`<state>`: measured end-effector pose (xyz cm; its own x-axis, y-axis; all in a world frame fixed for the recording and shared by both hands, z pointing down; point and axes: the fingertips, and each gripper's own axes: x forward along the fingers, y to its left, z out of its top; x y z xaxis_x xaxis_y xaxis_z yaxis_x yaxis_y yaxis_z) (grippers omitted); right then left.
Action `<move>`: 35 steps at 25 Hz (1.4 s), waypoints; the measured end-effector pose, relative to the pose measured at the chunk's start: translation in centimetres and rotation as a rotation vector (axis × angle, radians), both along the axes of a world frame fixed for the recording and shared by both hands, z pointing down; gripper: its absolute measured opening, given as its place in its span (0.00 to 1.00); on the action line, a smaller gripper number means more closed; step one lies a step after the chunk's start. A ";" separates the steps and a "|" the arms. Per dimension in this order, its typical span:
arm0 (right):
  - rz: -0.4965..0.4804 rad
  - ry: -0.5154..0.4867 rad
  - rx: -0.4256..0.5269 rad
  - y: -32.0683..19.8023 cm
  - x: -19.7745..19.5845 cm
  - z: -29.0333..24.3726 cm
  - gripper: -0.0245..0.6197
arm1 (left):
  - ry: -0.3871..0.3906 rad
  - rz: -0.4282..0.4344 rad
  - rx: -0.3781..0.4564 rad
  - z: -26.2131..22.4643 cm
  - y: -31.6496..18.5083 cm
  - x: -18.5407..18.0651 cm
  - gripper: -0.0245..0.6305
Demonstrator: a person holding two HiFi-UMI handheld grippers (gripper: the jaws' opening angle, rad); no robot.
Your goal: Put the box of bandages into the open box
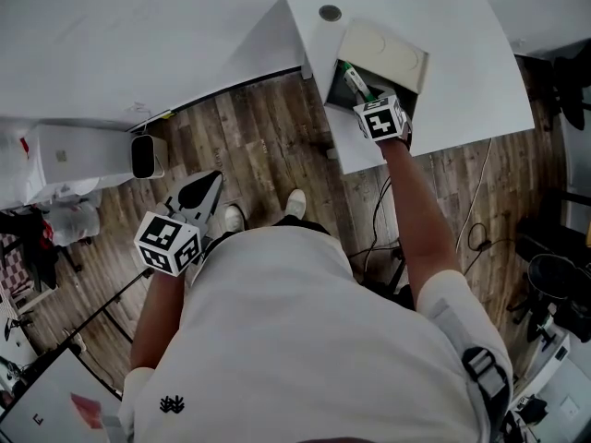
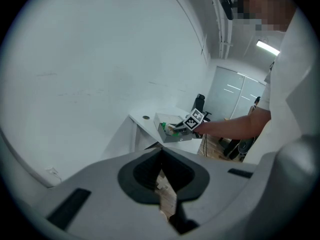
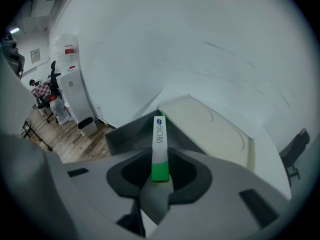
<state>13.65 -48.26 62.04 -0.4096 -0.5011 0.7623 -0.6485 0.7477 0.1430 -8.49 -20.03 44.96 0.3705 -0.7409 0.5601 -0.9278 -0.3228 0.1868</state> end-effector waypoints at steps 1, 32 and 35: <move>-0.001 -0.001 -0.001 0.0 0.0 0.1 0.18 | 0.000 0.000 -0.001 0.0 0.0 0.0 0.05; 0.150 -0.041 0.120 6.2 2.8 -6.8 0.19 | 0.066 0.201 0.045 -0.3 0.4 -1.1 0.05; 0.188 -0.041 0.119 8.6 3.0 -7.3 0.15 | 0.082 0.223 0.055 -0.3 1.0 -1.9 0.05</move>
